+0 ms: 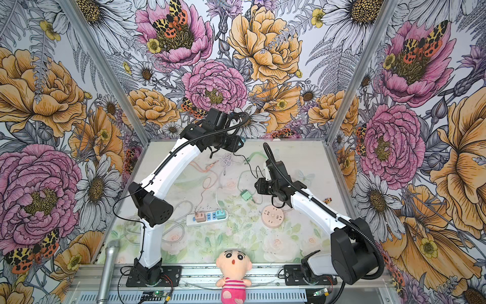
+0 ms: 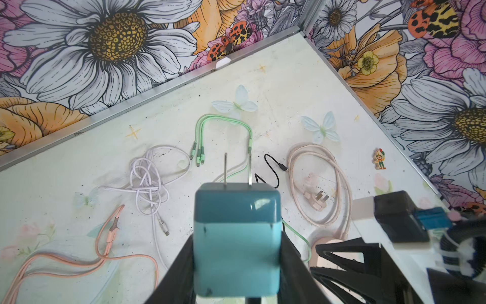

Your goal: Insert the plug

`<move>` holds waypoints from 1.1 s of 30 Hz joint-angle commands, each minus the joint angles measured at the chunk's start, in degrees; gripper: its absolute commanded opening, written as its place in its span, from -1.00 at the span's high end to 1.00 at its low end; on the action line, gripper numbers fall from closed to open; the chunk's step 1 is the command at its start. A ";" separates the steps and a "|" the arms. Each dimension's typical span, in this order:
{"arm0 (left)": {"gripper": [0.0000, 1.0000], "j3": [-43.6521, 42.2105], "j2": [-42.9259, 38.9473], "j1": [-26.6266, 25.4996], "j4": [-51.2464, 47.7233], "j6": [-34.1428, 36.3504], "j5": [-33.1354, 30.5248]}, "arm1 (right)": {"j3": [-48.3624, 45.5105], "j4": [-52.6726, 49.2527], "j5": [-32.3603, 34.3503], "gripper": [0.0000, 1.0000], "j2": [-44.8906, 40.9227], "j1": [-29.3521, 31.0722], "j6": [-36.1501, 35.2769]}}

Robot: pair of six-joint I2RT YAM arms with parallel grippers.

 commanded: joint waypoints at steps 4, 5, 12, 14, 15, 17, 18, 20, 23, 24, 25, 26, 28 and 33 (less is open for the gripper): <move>0.52 0.57 -1.94 0.16 0.45 0.63 1.23 | -0.04 0.58 2.85 0.34 4.29 0.61 -2.11; 0.52 0.21 -2.31 0.18 0.45 0.67 1.21 | 0.23 0.62 3.48 0.35 4.89 0.65 -2.51; 0.53 -1.87 -4.20 0.38 0.49 1.12 0.73 | 0.47 0.53 8.92 0.35 5.76 0.59 -3.14; 0.53 -2.24 -4.51 0.31 0.45 1.06 1.02 | 0.33 0.34 11.41 0.33 6.04 0.56 -3.23; 0.53 -2.47 -4.76 0.36 0.60 1.15 1.63 | 0.33 0.37 12.42 0.32 6.41 0.48 -3.38; 0.54 -3.07 -5.23 0.29 0.51 1.46 2.77 | 0.84 0.44 14.29 0.32 7.89 0.33 -3.94; 0.54 -3.58 -5.71 0.21 0.54 1.66 2.79 | 1.36 0.41 15.10 0.32 8.82 0.24 -4.18; 0.54 -5.04 -6.85 0.10 0.45 2.09 2.02 | 2.70 0.53 16.52 0.32 10.57 0.15 -4.89; 0.55 -7.49 -9.20 0.23 0.45 2.60 1.06 | 5.49 0.56 18.10 0.32 13.51 -0.20 -6.16; 0.55 -8.14 -10.03 0.27 0.45 2.69 0.99 | 6.60 0.61 18.50 0.32 14.60 -0.43 -6.33; 0.55 -8.70 -10.83 0.40 0.48 2.79 1.30 | 7.40 0.68 18.92 0.32 15.56 -0.75 -6.57; 0.55 -9.04 -11.60 0.61 0.51 2.98 1.80 | 8.06 0.73 19.23 0.33 16.41 -1.06 -6.61; 0.56 -9.73 -13.31 1.08 0.47 3.22 3.18 | 9.60 1.04 19.97 0.32 18.41 -1.94 -6.70; 0.56 -11.04 -18.16 3.30 0.58 3.36 5.56 | 11.20 2.11 19.00 0.34 21.34 -4.51 -6.56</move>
